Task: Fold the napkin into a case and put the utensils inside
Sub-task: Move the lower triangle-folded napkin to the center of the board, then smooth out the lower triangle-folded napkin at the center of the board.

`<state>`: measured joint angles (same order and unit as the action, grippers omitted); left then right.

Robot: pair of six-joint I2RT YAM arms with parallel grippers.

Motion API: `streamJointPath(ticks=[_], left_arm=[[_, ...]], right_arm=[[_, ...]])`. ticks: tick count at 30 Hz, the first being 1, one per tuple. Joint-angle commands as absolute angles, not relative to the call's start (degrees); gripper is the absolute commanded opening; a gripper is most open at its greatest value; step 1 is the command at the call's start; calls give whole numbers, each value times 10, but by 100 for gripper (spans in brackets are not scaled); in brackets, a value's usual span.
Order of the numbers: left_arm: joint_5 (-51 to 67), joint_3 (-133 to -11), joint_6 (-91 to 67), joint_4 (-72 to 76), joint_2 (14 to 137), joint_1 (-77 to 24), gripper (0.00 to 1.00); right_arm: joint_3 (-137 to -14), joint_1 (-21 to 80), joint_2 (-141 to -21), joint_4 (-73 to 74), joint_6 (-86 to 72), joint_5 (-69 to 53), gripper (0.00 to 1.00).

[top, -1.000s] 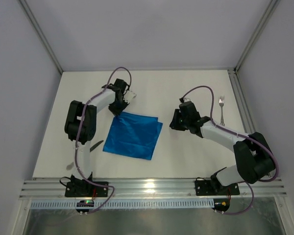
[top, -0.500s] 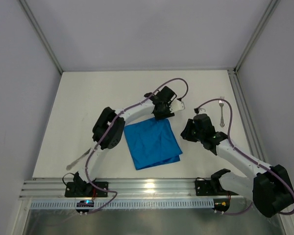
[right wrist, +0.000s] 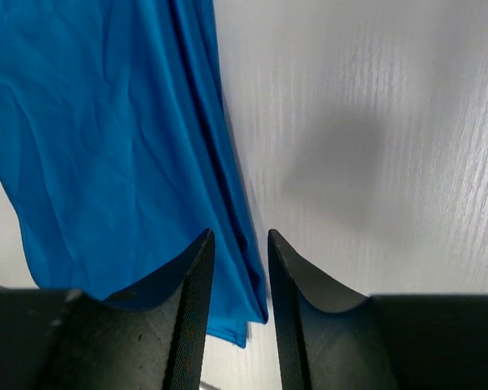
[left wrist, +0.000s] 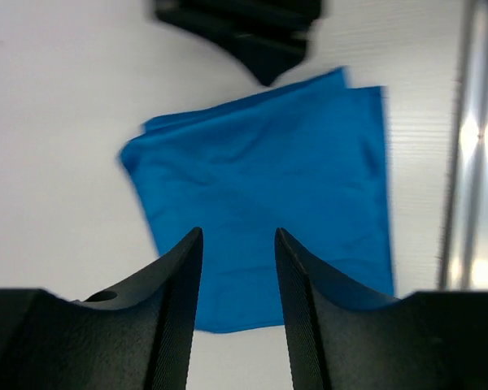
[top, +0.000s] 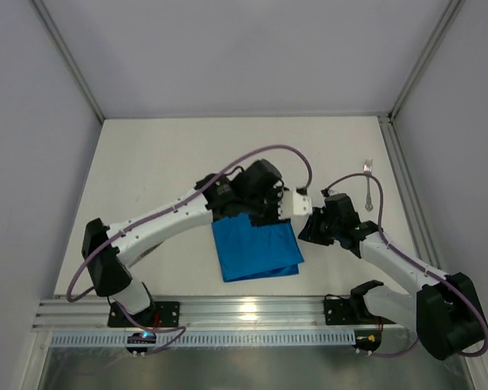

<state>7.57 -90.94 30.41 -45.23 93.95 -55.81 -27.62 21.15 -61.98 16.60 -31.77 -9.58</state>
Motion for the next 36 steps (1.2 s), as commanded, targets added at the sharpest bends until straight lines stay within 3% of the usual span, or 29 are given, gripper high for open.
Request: streamJointPath(ticks=[1,4,8,13,30,33,36], left_arm=[[106,-832,303,-514,966,-646,44],[72,-799,302,-472,986,-735,48],[66,-803,282,-404,1020,-771,48],[61,-823,245,-344,1083,-784,39],[6,-787,227,-258,1154,-784,24],[6,-781,227,-247,1160,-782,18],[5,-780,224,-245,1165,-775,10]], right_arm=[[-275,210,-586,213,-306,-132,37],[-258,210,-574,221,-302,-158,37],[-241,210,-571,222,-305,-172,37],[-221,209,-572,211,-310,-178,36],[-220,210,-577,223,-312,-195,32],[-214,210,-583,216,-316,-199,27],[-207,210,-598,201,-319,-212,16]])
